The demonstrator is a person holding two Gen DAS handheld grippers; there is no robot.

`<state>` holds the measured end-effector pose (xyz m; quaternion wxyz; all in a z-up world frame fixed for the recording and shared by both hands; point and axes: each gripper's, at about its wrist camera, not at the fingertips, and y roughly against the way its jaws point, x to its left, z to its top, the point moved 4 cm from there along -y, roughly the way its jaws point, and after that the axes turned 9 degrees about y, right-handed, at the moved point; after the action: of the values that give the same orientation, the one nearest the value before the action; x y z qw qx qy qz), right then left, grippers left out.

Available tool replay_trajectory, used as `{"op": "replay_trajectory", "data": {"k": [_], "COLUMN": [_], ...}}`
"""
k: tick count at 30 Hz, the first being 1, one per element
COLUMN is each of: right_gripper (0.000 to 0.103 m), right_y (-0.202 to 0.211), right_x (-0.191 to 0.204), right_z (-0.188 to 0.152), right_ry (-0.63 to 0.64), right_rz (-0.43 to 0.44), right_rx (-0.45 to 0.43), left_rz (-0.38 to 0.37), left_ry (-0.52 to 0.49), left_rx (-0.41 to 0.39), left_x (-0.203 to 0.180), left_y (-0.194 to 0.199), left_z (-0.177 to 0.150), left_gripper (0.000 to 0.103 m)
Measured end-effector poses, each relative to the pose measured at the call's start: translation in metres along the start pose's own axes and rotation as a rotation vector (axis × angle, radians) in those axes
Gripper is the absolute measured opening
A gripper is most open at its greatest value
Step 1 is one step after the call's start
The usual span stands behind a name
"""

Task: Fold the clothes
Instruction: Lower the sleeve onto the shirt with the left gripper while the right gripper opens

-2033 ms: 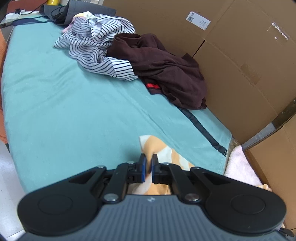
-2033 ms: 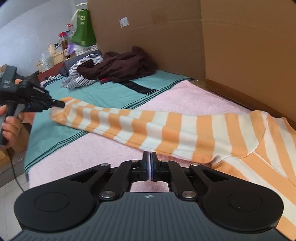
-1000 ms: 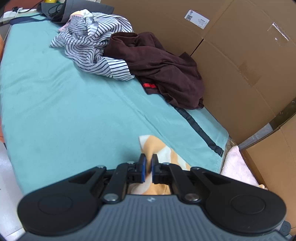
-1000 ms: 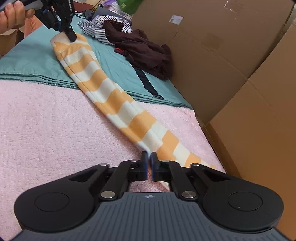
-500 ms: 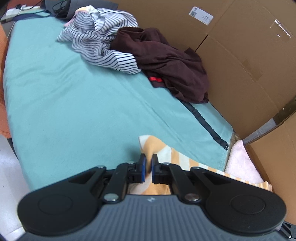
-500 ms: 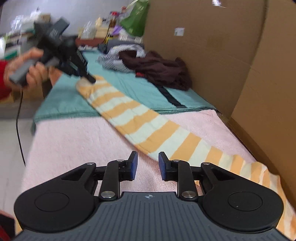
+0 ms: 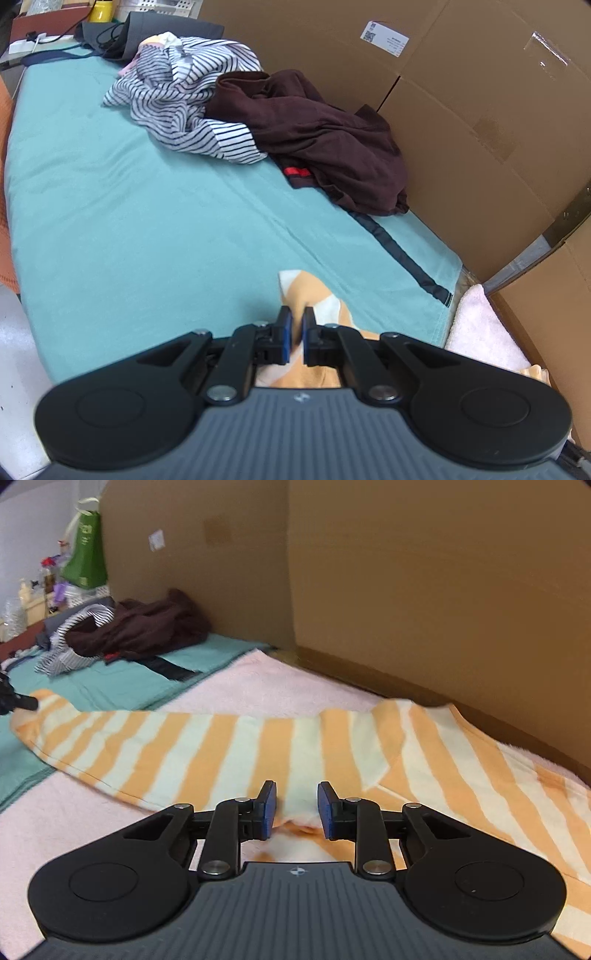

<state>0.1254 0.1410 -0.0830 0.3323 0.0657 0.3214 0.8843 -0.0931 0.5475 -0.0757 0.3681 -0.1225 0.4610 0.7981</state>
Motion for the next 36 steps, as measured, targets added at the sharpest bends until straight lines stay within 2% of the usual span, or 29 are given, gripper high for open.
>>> {"op": "replay_trajectory", "data": {"k": [2, 4, 6, 10, 13, 15, 18, 21, 24, 29, 32, 36], "right_gripper": [0.025, 0.028, 0.04, 0.04, 0.04, 0.04, 0.04, 0.04, 0.04, 0.04, 0.04, 0.04], "right_y": [0.008, 0.029, 0.042, 0.064, 0.078, 0.084, 0.096, 0.099, 0.099, 0.101, 0.109, 0.114], "right_x": [-0.006, -0.018, -0.031, -0.057, -0.078, -0.085, -0.098, -0.106, -0.108, -0.114, -0.121, -0.127], "right_z": [-0.002, -0.001, -0.012, -0.043, -0.072, -0.086, -0.095, -0.098, -0.098, -0.098, -0.103, -0.103], "right_ry": [-0.01, -0.088, -0.104, -0.116, -0.197, -0.229, -0.342, -0.409, -0.433, -0.478, -0.504, -0.522], "right_rz": [0.033, 0.031, -0.006, -0.081, -0.035, -0.021, 0.032, 0.041, 0.055, 0.05, 0.043, 0.053], "right_rx": [-0.023, -0.095, -0.091, -0.07, -0.068, -0.088, -0.19, -0.236, -0.254, -0.28, -0.3, -0.325], "left_rz": [0.0, -0.006, -0.015, -0.059, -0.113, -0.14, -0.196, -0.266, -0.335, -0.405, -0.438, -0.442], "left_ry": [-0.022, -0.042, -0.05, -0.073, -0.109, -0.135, -0.159, -0.215, -0.253, -0.288, -0.305, -0.353], "left_rx": [-0.017, -0.03, -0.039, -0.037, -0.022, -0.003, 0.052, 0.093, 0.137, 0.228, 0.285, 0.333], "left_x": [-0.008, -0.016, -0.023, -0.046, -0.08, -0.104, -0.143, -0.188, -0.227, -0.277, -0.301, -0.33], "left_y": [0.004, 0.008, 0.011, 0.014, 0.012, 0.006, -0.007, -0.014, -0.02, -0.036, -0.046, -0.058], "left_z": [-0.001, -0.002, -0.002, -0.007, -0.022, -0.037, -0.067, -0.105, -0.143, -0.197, -0.224, -0.256], "left_gripper": [0.0, 0.0, 0.0, 0.0, 0.0, 0.0, 0.0, 0.0, 0.0, 0.0, 0.0, 0.0]}}
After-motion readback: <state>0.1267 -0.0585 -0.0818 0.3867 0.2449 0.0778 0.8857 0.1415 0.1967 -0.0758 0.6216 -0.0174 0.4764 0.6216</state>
